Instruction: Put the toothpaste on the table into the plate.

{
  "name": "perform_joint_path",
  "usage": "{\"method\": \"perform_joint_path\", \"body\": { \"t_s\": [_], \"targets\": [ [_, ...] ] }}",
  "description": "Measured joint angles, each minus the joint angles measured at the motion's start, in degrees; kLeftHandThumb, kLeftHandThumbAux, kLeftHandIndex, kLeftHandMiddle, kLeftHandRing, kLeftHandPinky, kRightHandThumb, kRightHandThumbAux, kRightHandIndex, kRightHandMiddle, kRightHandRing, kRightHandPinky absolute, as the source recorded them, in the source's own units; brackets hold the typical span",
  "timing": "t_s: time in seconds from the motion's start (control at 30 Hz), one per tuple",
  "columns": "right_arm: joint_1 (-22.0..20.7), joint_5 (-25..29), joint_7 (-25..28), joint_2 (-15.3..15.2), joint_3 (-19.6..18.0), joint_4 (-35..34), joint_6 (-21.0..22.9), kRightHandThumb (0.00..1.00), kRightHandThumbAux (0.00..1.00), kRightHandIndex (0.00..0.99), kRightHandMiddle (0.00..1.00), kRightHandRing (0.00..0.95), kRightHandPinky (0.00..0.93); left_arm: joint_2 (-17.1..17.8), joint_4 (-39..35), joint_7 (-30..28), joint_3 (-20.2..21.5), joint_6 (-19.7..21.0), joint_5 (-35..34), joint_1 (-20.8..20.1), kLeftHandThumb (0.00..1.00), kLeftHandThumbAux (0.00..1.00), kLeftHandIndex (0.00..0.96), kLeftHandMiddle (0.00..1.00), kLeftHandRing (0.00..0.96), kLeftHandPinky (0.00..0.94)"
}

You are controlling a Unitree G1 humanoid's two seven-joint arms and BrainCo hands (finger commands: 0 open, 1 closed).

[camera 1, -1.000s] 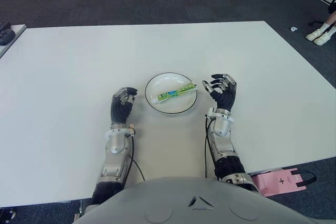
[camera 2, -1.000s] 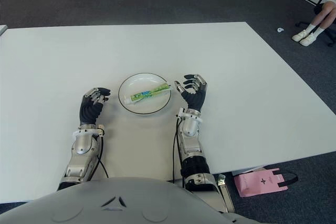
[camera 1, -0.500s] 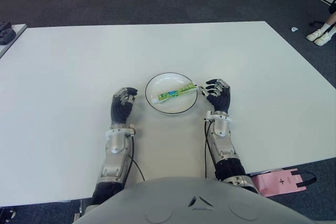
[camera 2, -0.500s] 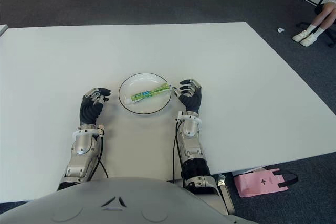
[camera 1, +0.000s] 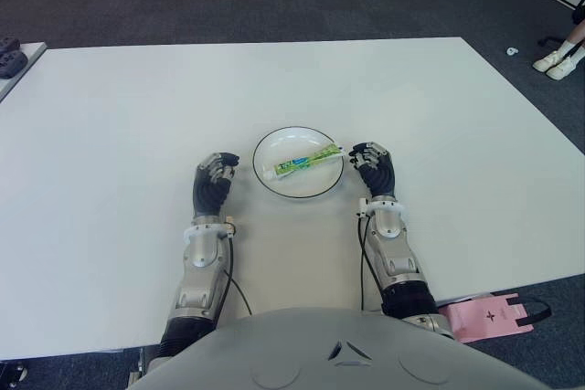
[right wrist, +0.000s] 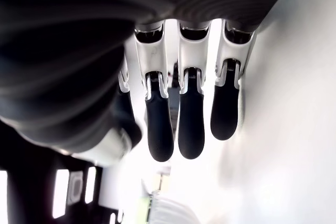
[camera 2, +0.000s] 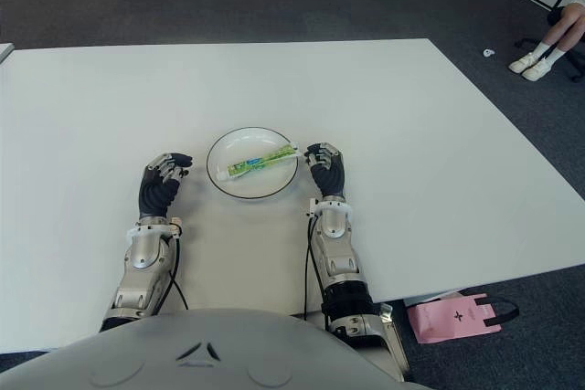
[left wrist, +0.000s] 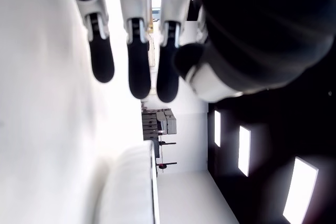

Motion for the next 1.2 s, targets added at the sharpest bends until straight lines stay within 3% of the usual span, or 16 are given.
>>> {"method": "perform_joint_path", "body": {
  "t_s": [1.2],
  "targets": [
    [-0.6, -5.8, 3.3, -6.8, 2.8, -0.7, 1.7, 0.707, 0.736, 0.419, 0.479, 0.494, 0.481, 0.0, -1.0, 0.0, -0.4, 1.6, 0.0, 0.4, 0.708, 0.720, 0.417, 0.388, 0.348, 0.323]
  ]
}}
